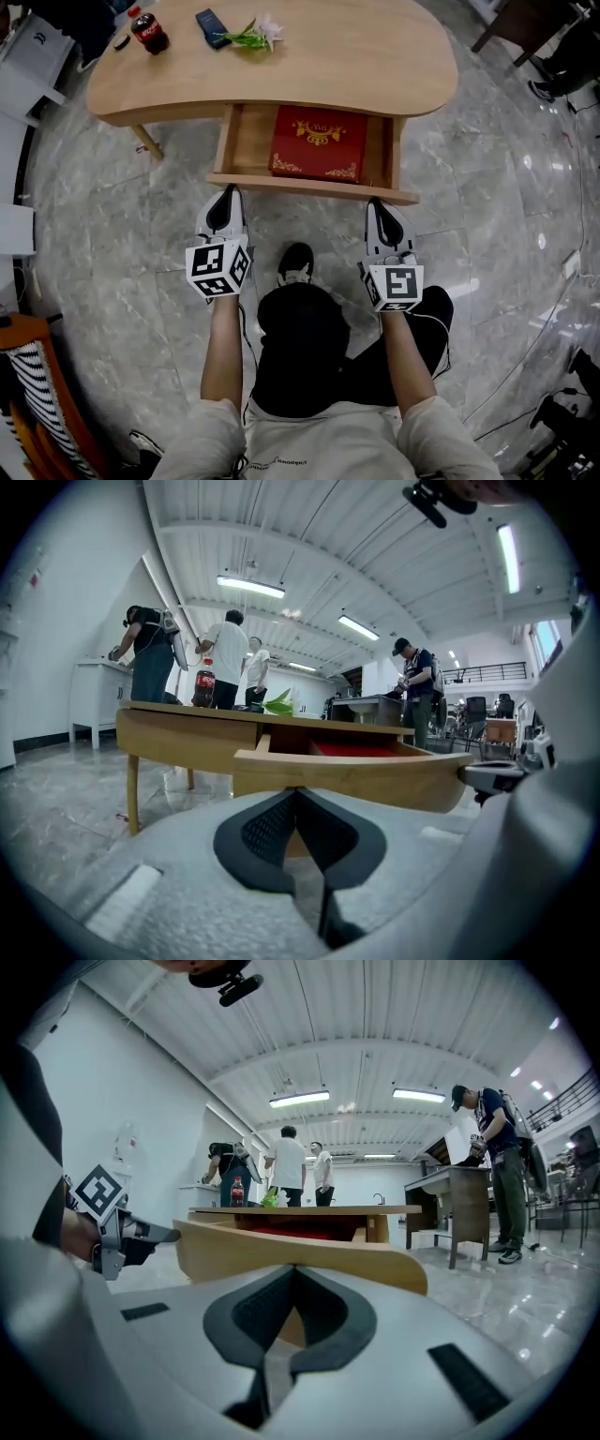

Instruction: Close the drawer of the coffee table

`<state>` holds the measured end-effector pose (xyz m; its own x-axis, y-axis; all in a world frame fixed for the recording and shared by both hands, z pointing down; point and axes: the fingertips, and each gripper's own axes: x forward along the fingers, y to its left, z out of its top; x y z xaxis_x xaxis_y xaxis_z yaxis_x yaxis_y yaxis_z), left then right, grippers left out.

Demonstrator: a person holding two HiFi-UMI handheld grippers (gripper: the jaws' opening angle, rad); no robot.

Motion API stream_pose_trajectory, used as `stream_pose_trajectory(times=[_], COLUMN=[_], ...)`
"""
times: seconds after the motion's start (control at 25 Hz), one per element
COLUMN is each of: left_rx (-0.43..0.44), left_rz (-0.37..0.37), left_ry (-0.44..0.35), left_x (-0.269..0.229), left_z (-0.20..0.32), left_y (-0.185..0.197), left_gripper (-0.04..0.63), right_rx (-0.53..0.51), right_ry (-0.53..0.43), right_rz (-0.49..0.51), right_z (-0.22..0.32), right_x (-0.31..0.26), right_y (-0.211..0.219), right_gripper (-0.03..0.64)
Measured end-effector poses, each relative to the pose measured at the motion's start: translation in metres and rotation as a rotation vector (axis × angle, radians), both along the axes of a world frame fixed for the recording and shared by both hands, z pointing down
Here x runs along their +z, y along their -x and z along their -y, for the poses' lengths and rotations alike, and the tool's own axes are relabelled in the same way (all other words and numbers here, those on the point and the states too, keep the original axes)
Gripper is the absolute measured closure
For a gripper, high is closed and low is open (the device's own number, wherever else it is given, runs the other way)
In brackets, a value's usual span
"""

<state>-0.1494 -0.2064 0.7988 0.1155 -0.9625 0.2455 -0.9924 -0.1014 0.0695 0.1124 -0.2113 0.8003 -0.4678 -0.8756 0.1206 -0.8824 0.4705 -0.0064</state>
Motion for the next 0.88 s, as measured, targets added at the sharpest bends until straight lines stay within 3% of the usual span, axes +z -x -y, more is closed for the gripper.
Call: stream_pose_trajectory(times=[0.56,0.88], left_rx=[-0.033,-0.026], left_rz=[-0.054,-0.025], left_ry=[-0.026,-0.021], left_x=[-0.015,-0.016], left_z=[0.015,0.028], left_y=[0.007,0.009], left_gripper=[0.586,0.586], right_rx=[-0.003,-0.003], right_ry=[-0.026,0.011], right_rz=[0.019,0.033], right_z=[0.007,0.02], right_x=[-0.016,-0.016], right_y=[0.005,0.006], right_gripper=[0.601,0.601])
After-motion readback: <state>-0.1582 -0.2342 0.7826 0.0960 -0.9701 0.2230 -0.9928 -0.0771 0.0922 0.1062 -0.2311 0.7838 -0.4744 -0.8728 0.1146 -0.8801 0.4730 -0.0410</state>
